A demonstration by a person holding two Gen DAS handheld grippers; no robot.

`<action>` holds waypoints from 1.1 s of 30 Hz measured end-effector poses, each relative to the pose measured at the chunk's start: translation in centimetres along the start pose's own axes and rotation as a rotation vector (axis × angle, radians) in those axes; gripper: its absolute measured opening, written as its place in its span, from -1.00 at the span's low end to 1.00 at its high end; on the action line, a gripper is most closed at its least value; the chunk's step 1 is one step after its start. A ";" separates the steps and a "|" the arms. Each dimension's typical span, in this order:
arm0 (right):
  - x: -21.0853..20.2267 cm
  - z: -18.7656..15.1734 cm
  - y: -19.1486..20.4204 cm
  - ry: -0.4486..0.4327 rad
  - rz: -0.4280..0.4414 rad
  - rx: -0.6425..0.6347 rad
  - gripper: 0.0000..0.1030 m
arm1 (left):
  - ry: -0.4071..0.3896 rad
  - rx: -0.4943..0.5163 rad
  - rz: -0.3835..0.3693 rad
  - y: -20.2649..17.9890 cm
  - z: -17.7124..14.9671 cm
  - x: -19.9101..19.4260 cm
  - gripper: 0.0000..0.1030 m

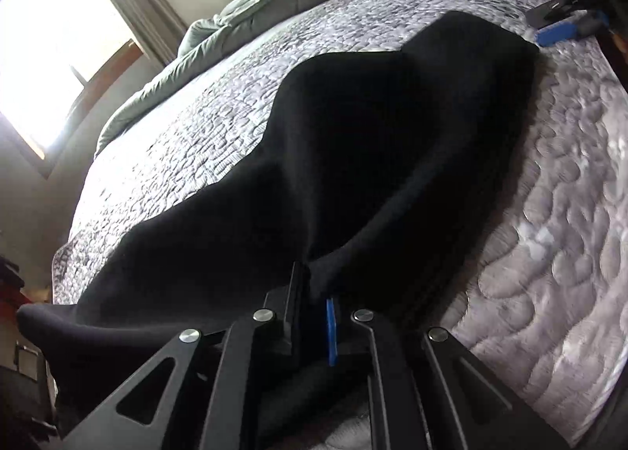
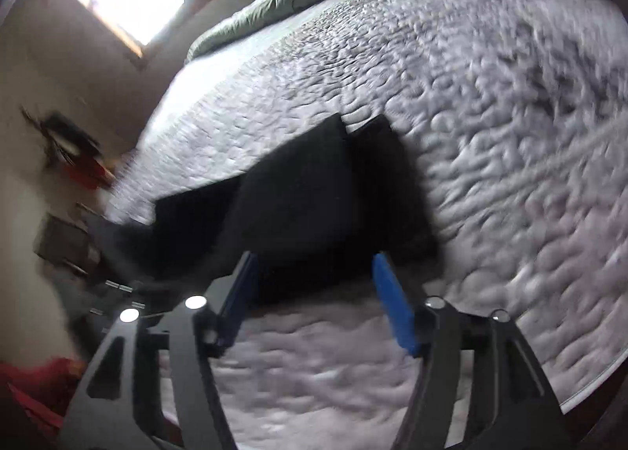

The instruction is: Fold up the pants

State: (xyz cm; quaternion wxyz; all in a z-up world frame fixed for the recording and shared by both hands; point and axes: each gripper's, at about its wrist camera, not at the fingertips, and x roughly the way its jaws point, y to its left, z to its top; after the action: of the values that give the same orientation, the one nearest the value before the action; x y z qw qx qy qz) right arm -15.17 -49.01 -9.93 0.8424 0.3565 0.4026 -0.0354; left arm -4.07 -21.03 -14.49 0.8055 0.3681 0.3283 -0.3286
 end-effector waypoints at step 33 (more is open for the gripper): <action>2.3 -1.0 -1.2 -0.002 -0.242 0.166 -0.64 | 0.045 -0.053 -0.032 -2.3 0.0 -1.5 -0.74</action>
State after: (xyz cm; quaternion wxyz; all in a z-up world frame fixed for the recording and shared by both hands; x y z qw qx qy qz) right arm -14.70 -48.78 -12.64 0.8000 0.3738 0.4374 -0.1700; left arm -6.70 -21.74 -14.17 0.8021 0.3484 0.3607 -0.3243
